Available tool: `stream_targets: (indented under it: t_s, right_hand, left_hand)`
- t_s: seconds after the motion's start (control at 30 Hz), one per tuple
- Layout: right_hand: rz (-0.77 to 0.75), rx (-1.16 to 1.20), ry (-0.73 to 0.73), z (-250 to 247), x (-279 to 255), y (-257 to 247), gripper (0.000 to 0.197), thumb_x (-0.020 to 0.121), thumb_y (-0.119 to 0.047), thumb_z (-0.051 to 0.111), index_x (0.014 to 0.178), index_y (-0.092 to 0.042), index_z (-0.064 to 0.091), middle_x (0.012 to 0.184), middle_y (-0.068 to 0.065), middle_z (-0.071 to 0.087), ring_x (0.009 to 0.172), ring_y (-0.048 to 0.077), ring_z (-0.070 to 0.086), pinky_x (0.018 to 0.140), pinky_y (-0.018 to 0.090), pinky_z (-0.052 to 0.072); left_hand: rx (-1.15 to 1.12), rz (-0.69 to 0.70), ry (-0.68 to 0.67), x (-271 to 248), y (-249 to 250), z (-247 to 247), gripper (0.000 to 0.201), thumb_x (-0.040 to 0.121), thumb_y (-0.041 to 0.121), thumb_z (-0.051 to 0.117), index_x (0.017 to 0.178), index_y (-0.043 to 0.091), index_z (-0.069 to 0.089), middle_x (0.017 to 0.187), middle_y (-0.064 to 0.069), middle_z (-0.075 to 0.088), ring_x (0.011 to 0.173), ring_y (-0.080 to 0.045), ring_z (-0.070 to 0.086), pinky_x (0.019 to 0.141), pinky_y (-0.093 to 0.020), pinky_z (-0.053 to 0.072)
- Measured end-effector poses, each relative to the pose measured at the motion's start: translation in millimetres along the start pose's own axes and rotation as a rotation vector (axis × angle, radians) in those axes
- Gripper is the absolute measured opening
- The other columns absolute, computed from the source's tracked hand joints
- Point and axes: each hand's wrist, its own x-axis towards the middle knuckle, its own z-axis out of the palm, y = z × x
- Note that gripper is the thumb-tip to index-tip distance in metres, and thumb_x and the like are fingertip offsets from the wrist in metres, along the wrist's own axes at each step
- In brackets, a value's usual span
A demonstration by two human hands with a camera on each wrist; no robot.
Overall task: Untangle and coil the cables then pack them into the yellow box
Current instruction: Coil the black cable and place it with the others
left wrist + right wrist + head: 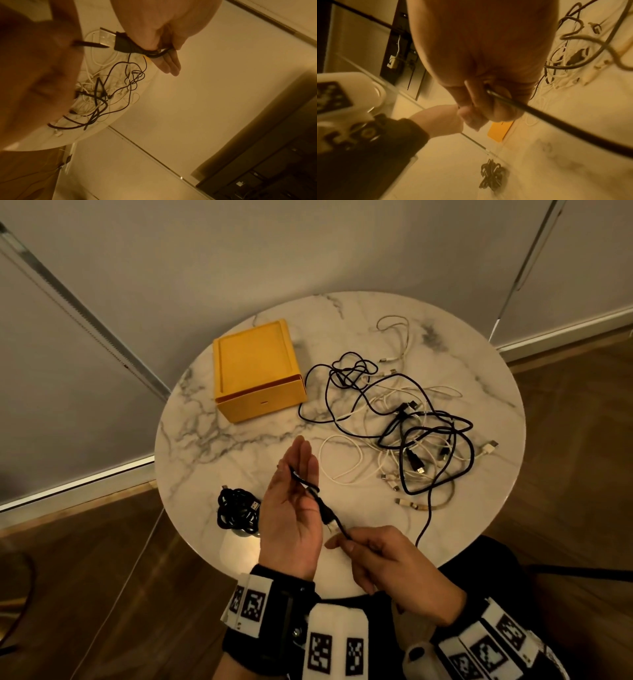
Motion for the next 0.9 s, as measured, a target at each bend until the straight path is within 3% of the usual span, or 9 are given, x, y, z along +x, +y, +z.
stream_targets:
  t_s: [0.2,0.3,0.37,0.43,0.5,0.57,0.7,0.8,0.9]
  right_hand:
    - [-0.04,-0.08,0.014,4,-1,3,0.022,0.101,-0.02,0.045,0.106,-0.024,0.066,0.051,-0.011,0.043,0.049,0.002,0.036,0.053,0.016,0.032]
    - [-0.042,-0.167,0.044,0,2,4,0.024,0.102,-0.021,0.044,0.111,-0.024,0.066,0.058,-0.022,0.054,0.053,-0.001,0.048,0.06,0.012,0.034]
    - [-0.073,-0.266,0.034,1,1,1,0.025,0.103,-0.024,0.043,0.115,-0.023,0.065,0.064,-0.031,0.059,0.061,-0.004,0.055,0.062,0.011,0.035]
    - [-0.123,-0.423,0.001,5,-1,-1,0.033,0.101,-0.04,0.037,0.113,-0.025,0.064,0.075,-0.016,0.068,0.07,0.005,0.061,0.067,0.024,0.046]
    - [-0.156,-0.648,-0.013,4,-5,-2,0.04,0.097,-0.05,0.029,0.105,-0.026,0.06,0.084,-0.002,0.07,0.081,0.016,0.062,0.074,0.039,0.047]
    - [-0.173,-0.747,0.03,-6,-7,-4,0.037,0.095,-0.051,0.031,0.1,-0.028,0.06,0.085,-0.002,0.069,0.082,0.017,0.061,0.073,0.037,0.046]
    - [-0.207,-0.702,0.099,-36,-11,-15,0.028,0.085,-0.051,0.048,0.091,-0.032,0.068,0.073,-0.007,0.069,0.069,0.012,0.06,0.061,0.031,0.043]
    - [-0.227,-0.746,0.058,-44,-7,-25,0.025,0.084,-0.052,0.054,0.088,-0.034,0.071,0.071,-0.009,0.068,0.066,0.008,0.059,0.06,0.03,0.045]
    - [-0.283,-0.741,0.033,-47,-1,-31,0.021,0.085,-0.048,0.058,0.086,-0.031,0.07,0.07,-0.008,0.067,0.064,0.008,0.059,0.062,0.034,0.048]
  left_hand:
    - [-0.01,0.0,0.002,0,5,6,0.029,0.099,0.009,0.037,0.11,-0.004,0.061,0.105,-0.014,0.071,0.087,-0.018,0.072,0.084,-0.029,0.056]
    - [-0.089,-0.001,-0.027,2,11,10,0.03,0.101,0.009,0.036,0.106,-0.006,0.061,0.099,-0.015,0.072,0.083,-0.019,0.073,0.084,-0.031,0.055]
    - [-0.005,0.046,-0.018,8,4,8,0.029,0.101,0.009,0.036,0.106,-0.004,0.06,0.096,-0.014,0.073,0.083,-0.018,0.073,0.081,-0.03,0.057]
    - [0.237,0.18,0.01,10,-11,-3,0.026,0.101,0.007,0.035,0.103,-0.003,0.059,0.09,-0.011,0.074,0.081,-0.017,0.073,0.074,-0.028,0.059]
    - [0.536,0.27,-0.03,9,-23,-21,0.024,0.101,0.004,0.036,0.101,-0.002,0.059,0.088,-0.01,0.075,0.082,-0.019,0.072,0.072,-0.026,0.057]
    - [0.827,0.249,-0.15,6,-23,-39,0.023,0.101,0.003,0.037,0.1,-0.001,0.06,0.089,-0.011,0.075,0.082,-0.021,0.072,0.073,-0.026,0.056]
    - [1.218,0.069,-0.429,1,-4,-59,0.022,0.1,0.007,0.043,0.098,0.001,0.063,0.083,-0.008,0.074,0.076,-0.021,0.071,0.071,-0.029,0.055]
    - [1.477,0.0,-0.616,-4,7,-55,0.024,0.098,0.023,0.049,0.092,0.005,0.064,0.073,-0.004,0.072,0.068,-0.02,0.067,0.061,-0.043,0.051]
    - [1.645,-0.037,-0.784,-8,13,-47,0.025,0.101,0.014,0.043,0.086,0.0,0.058,0.072,-0.001,0.07,0.062,-0.018,0.063,0.053,-0.034,0.045]
